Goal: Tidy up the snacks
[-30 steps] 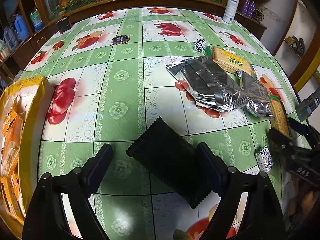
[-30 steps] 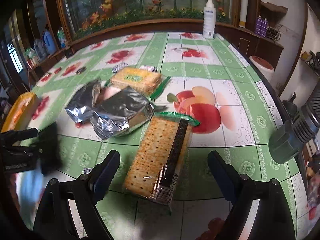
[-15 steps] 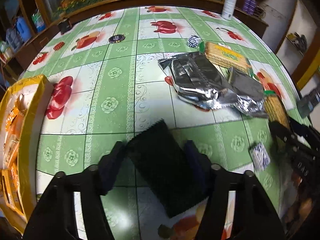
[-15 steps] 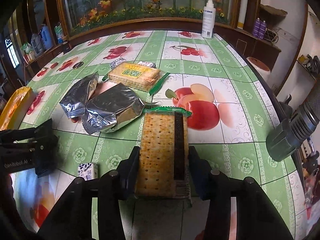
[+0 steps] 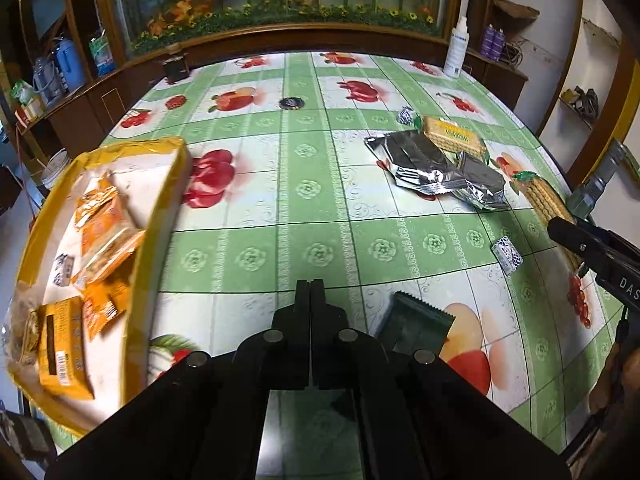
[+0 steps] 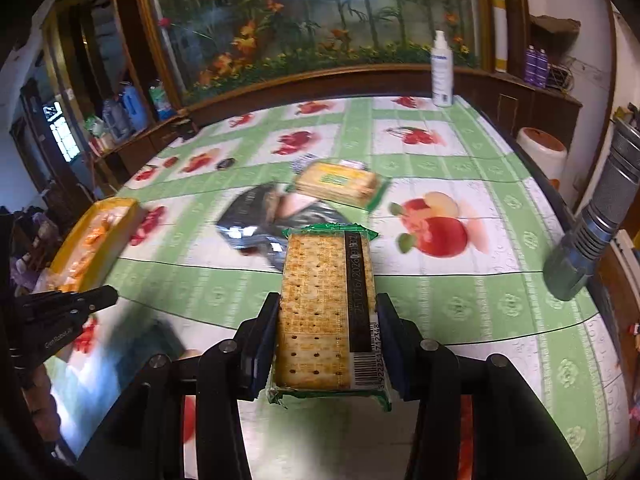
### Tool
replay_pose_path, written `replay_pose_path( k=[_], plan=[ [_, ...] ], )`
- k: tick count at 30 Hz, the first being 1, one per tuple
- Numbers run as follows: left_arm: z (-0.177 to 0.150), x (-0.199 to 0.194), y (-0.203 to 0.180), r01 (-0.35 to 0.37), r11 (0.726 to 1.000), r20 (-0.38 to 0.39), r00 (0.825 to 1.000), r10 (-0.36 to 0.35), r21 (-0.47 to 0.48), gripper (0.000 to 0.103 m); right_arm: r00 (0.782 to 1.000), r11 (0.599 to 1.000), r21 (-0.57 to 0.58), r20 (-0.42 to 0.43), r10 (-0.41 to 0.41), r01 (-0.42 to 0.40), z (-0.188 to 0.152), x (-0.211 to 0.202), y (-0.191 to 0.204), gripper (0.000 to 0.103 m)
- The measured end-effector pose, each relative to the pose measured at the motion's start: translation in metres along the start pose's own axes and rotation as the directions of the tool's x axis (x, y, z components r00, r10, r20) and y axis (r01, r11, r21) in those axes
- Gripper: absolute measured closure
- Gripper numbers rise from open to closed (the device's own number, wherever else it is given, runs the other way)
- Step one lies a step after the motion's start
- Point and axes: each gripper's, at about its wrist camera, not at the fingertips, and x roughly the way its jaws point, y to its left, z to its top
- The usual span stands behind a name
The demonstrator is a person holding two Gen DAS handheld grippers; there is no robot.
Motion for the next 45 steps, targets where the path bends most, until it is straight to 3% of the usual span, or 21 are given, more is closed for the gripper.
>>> replay_pose_path(
  k=[4,6,7,8,10,14,16,17,18,19,20,24,27,34,45],
  plan=[
    [-0.007,-0.006,0.003,0.02,1.0,-0.036,0.999,-0.019,0.024,0.1,0.999,0.999,-0.038,0.01,0.037,-0.037,0.0,-0.008,0.027,0.056],
    [-0.011,-0.002,-0.009,-0.012,0.997,-0.072,0.997,0.017,0.072,0.061,0.999,0.998,-0.051,0.013,0.045,-0.044,-0.001,-0.01,0.037,0.056],
    [-0.014,-0.001,-0.017,-0.041,0.994,-0.062,0.997,0.047,0.104,0.025,0.999,0.997,-0.056,0.01,0.048,-0.047,-0.002,-0.01,0.041,0.056],
    [-0.018,-0.004,-0.026,-0.057,0.988,-0.021,0.998,0.061,0.141,0.018,0.998,0.997,-0.058,0.007,0.057,-0.056,-0.003,-0.01,0.045,0.055],
    [-0.024,-0.004,-0.048,-0.106,0.968,0.031,0.994,0.102,0.229,0.018,0.998,0.996,-0.062,0.003,0.064,-0.063,-0.005,-0.011,0.05,0.055],
    [-0.031,0.014,-0.075,-0.193,0.92,0.041,0.981,0.191,0.342,0.017,0.998,0.995,-0.073,-0.003,0.066,-0.066,-0.01,-0.016,0.055,0.056],
    [-0.034,0.014,-0.076,-0.202,0.913,0.07,0.979,0.19,0.354,0.021,0.998,0.995,-0.075,0.002,0.062,-0.061,-0.012,-0.02,0.055,0.056],
    [-0.035,0.013,-0.076,-0.184,0.914,0.069,0.983,0.171,0.36,0.031,0.998,0.995,-0.075,0.004,0.06,-0.059,-0.012,-0.022,0.055,0.056],
    [-0.036,0.012,-0.076,-0.156,0.918,0.059,0.988,0.145,0.364,0.063,0.998,0.996,-0.073,0.008,0.057,-0.057,-0.012,-0.024,0.054,0.056],
    [-0.037,0.012,-0.074,-0.126,0.924,0.043,0.992,0.118,0.361,0.087,0.998,0.996,-0.071,0.013,0.053,-0.052,-0.012,-0.026,0.053,0.056],
    [-0.039,0.015,-0.072,-0.118,0.929,0.018,0.993,0.119,0.352,0.103,0.999,0.996,-0.069,0.016,0.052,-0.051,-0.012,-0.028,0.052,0.056],
    [-0.043,0.004,-0.059,-0.108,0.946,0.04,0.994,0.1,0.304,0.103,0.998,0.996,-0.063,0.025,0.059,-0.057,-0.011,-0.033,0.052,0.056],
    [-0.04,-0.02,-0.045,-0.152,0.954,0.102,0.986,0.13,0.259,0.103,0.997,0.995,-0.075,0.033,0.072,-0.07,-0.01,-0.038,0.058,0.056],
    [-0.026,-0.068,0.022,-0.191,0.979,0.178,0.968,0.176,0.074,0.103,0.988,0.981,-0.143,0.066,0.143,-0.132,-0.004,-0.051,0.094,0.056],
    [-0.035,-0.086,0.1,-0.262,0.961,0.176,0.945,0.275,-0.092,0.103,0.967,0.928,-0.297,0.046,0.249,-0.225,-0.001,-0.046,0.183,0.056]
  ],
)
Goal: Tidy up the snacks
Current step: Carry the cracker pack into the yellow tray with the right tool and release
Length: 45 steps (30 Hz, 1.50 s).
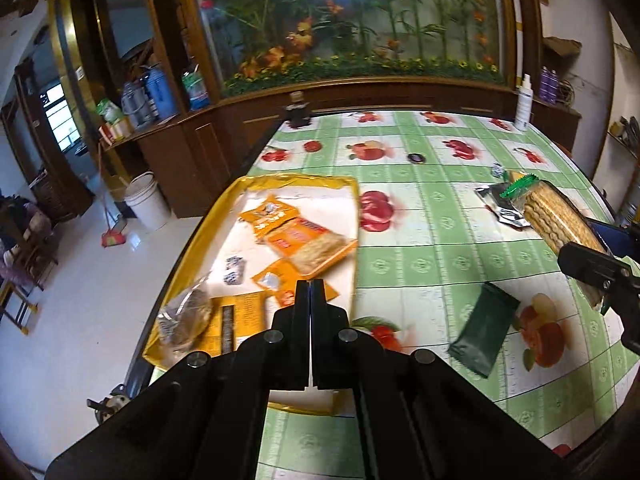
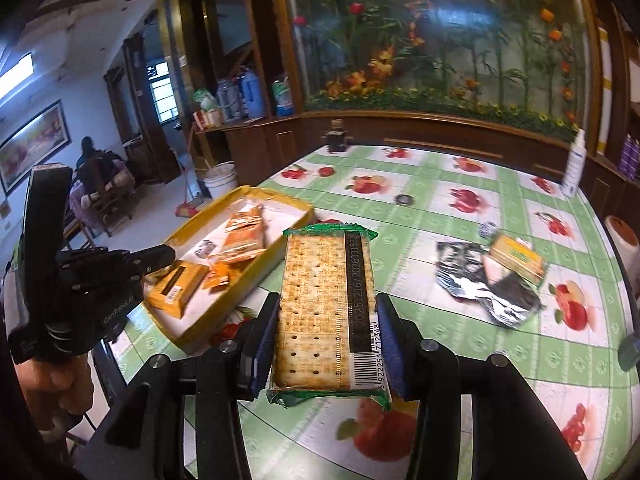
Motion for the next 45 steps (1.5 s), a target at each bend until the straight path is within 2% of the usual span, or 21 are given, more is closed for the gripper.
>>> replay_pose_path(
  k=[10,18,35,45],
  plan=[
    [-0.006,0.002,0.035,-0.049,0.997,-0.003,0.999,0.049,-0.063,0.103,0.999,0.994,-0.094,-0.008,0.047,-0.048,0.014,0.026,0.049,0.056],
    [-0.006,0.004,0.055,-0.075,0.992,0.004,0.997,0.076,-0.103,0.103,0.997,0.99,-0.117,-0.022,0.078,-0.08,0.02,0.048,0.067,0.056],
    [-0.007,0.039,0.079,-0.123,0.983,-0.054,0.992,0.117,-0.139,0.103,0.979,0.98,-0.078,-0.105,0.173,-0.182,0.038,0.131,0.08,0.056],
    [-0.009,0.062,0.082,-0.131,0.981,-0.096,0.988,0.118,-0.142,0.103,0.97,0.976,-0.06,-0.142,0.198,-0.208,0.043,0.171,0.085,0.056]
  ],
)
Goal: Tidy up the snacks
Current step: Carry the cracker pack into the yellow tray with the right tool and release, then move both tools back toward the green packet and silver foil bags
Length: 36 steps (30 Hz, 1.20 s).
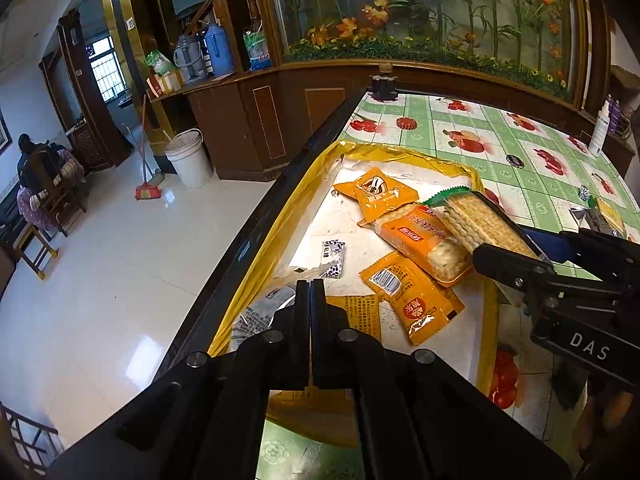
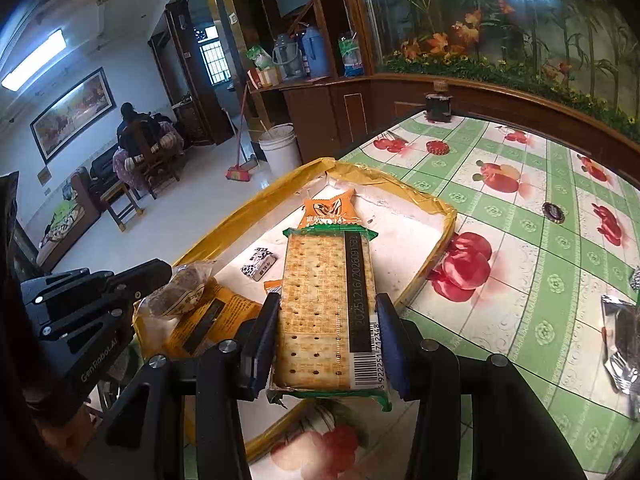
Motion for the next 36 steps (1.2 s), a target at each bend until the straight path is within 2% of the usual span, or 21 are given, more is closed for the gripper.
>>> replay_pose_path(
  k=[13,16,19,21,24,28,36],
  plan=[
    [-0.003,0.022,-0.002,0.01,1.0,-0.076,0.997,-0.012,-0.027,0.103,1.0,1.0,0.026,-0.013,0.014,-0.014,0.014,0.035,-0.003,0.056],
    [-0.002,0.019,-0.002,0.005,0.999,-0.076,0.997,-0.007,-0.033,0.102,1.0,0.999,0.035,-0.005,0.015,-0.015,0.016,0.037,-0.002,0.052],
    [-0.001,0.013,0.0,-0.004,0.999,-0.059,0.998,0.002,-0.038,0.083,1.0,0.999,0.043,0.003,0.017,-0.018,0.016,0.035,-0.002,0.047],
    [0.0,0.005,0.001,-0.015,0.999,-0.034,0.999,0.014,-0.04,0.06,1.0,0.999,0.045,0.016,0.011,-0.012,0.015,0.03,-0.003,0.041],
    [0.002,-0.007,0.0,-0.021,0.999,0.012,1.0,0.022,-0.033,0.046,0.999,0.998,0.062,0.046,0.011,-0.014,0.015,0.016,-0.007,0.04],
    [0.004,-0.023,-0.007,-0.024,1.0,0.051,0.998,0.024,-0.014,0.045,0.996,0.997,0.077,0.084,-0.006,-0.001,0.013,-0.008,-0.013,0.038],
    [0.006,-0.043,-0.014,-0.002,1.0,0.082,0.997,0.003,-0.019,0.045,0.986,0.993,0.117,0.156,-0.049,0.031,-0.001,-0.058,-0.028,0.035]
  ],
)
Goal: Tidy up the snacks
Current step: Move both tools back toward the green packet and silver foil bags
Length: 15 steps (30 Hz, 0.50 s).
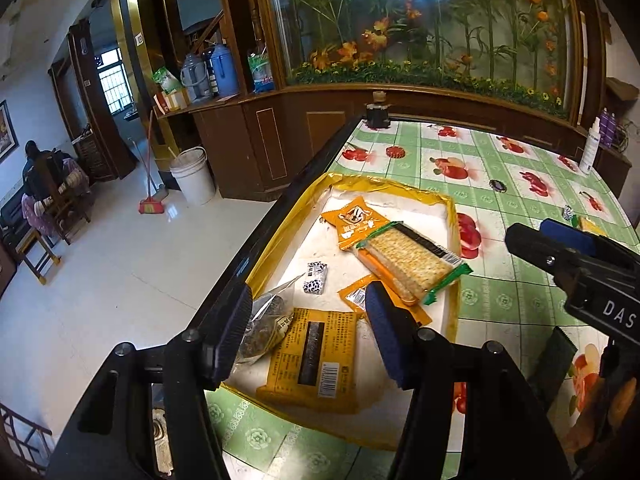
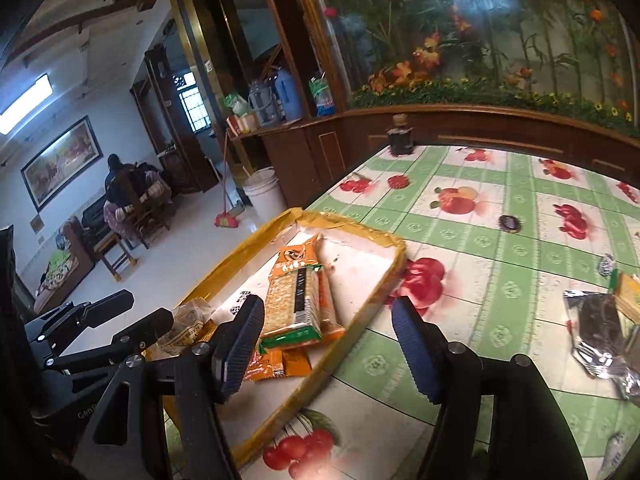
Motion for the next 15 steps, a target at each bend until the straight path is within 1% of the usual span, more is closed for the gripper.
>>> replay_pose_path(
  k=[5,13,14,15],
  plan=[
    [0.001,-0.013,-0.008,0.009,1.0,0.022,1.0,-0.01,0.014,0.045,0.999,0.999,0.029,0.047,-0.024,0.022,-0.002,-0.028,-0.012,0.035],
    [0.001,-0.033,-0.024,0.024,0.999,0.05,0.998,-0.026,0.039,0.045,0.994,0.997,0.061,0.087,-0.059,0.054,-0.012,-0.065,-0.028,0.028],
    [0.001,-0.034,-0.027,0.027,0.999,0.052,0.998,-0.029,0.045,0.043,0.994,0.996,0.066,0.092,-0.064,0.058,-0.014,-0.069,-0.03,0.028],
    [0.001,-0.036,-0.03,0.029,0.998,0.054,0.998,-0.031,0.051,0.039,0.993,0.995,0.071,0.097,-0.069,0.063,-0.016,-0.073,-0.033,0.028]
  ],
)
